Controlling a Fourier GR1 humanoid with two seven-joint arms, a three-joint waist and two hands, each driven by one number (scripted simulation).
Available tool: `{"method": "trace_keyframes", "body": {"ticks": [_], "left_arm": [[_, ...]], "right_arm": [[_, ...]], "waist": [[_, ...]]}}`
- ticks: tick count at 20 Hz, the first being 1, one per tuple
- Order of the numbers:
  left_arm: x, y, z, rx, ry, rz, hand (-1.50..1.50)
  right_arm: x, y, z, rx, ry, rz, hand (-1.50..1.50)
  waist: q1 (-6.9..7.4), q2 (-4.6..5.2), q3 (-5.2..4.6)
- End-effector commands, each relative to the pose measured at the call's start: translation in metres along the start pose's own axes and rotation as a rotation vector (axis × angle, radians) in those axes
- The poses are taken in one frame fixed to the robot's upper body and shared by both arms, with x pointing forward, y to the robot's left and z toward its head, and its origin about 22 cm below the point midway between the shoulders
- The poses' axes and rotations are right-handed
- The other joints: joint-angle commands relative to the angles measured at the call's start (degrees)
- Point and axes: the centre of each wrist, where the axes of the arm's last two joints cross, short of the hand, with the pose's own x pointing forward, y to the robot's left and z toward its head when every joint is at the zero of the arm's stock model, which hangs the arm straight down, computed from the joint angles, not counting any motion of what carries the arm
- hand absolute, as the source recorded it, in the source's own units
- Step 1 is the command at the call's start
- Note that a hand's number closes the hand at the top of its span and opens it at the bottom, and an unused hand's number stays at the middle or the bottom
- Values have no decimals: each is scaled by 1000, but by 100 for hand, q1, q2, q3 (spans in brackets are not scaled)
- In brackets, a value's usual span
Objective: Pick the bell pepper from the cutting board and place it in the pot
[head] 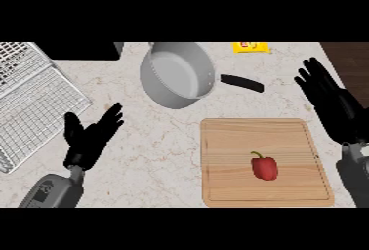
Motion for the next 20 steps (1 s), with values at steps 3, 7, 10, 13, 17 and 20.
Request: {"method": "trace_keyframes", "body": {"ticks": [3, 7, 10, 13, 17, 20], "left_arm": [[7, 51, 19, 228, -83, -130, 0], [7, 76, 29, 357, -90, -223, 0], [-5, 95, 44, 454, -59, -250, 0], [-3, 97, 52, 463, -96, -274, 0], [-1, 107, 68, 477, -128, -296, 0], [0, 85, 64, 444, -142, -276, 0]], "right_arm": [[-26, -28, 44, -296, 103, 192, 150], [-12, -101, 77, -440, 171, 807, 150], [-16, -97, 95, -607, -79, 958, -150], [-49, -54, 122, -652, -198, 969, -150], [-68, -6, 182, -654, -169, 978, -150], [-66, 20, 197, -619, -79, 1024, -150]], "waist": [[-98, 40, 95], [-257, 28, -112], [-444, -112, 53], [-397, -62, 85], [-278, 21, 82], [-66, 92, 78]]}}
